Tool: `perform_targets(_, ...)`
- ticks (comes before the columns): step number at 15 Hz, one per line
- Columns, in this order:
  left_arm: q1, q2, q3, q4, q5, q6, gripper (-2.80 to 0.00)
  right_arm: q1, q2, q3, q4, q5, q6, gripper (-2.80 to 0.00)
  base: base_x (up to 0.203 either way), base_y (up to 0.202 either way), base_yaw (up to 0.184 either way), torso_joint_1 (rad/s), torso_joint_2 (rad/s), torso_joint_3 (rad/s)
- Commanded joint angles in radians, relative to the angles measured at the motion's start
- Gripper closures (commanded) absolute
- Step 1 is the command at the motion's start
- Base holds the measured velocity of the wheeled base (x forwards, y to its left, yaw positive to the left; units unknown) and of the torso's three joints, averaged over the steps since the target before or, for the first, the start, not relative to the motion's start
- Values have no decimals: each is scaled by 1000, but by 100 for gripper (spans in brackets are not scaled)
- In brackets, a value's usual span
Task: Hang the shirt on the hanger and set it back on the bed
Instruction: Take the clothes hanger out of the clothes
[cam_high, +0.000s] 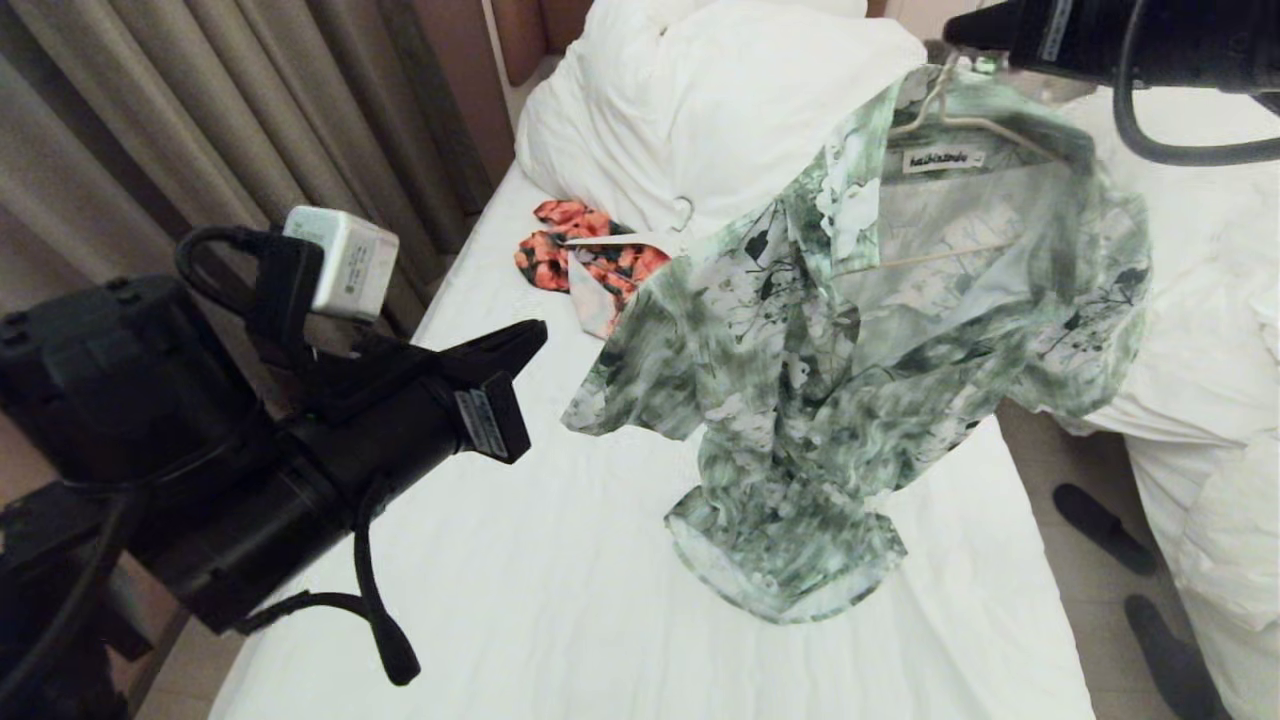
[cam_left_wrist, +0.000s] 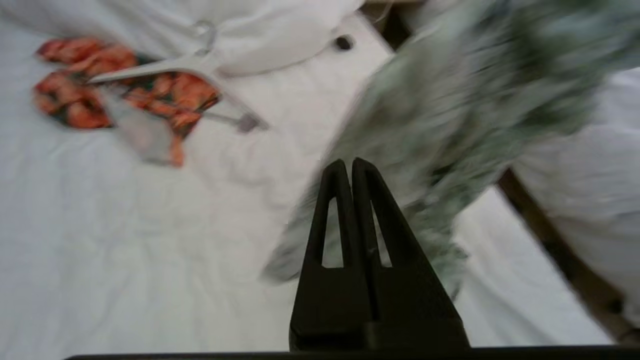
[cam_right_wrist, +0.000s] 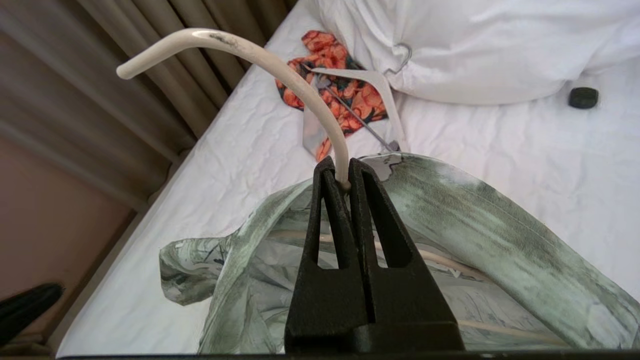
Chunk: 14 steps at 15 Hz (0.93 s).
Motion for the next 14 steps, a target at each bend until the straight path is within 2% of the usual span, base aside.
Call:
perform_targets(1,-125,41,-62,-4,49,6,0,1,42,-15,1,0,1,0,0,0,0,0,0,0)
perform_targets(4,-317,163,-239,-1,153,49,0,1,69,-52,1,0,1,0,0,0,0,0,0,0)
perform_targets(7,-427,246,-338,40,200,60,0,-1,85,-62,-5,-1,1,0,0,0,0,0,0,0)
perform_targets(14,-493,359,-460,51,232,62,0,4,91,-59,-15,0,3,0,0,0,0,0,0,0)
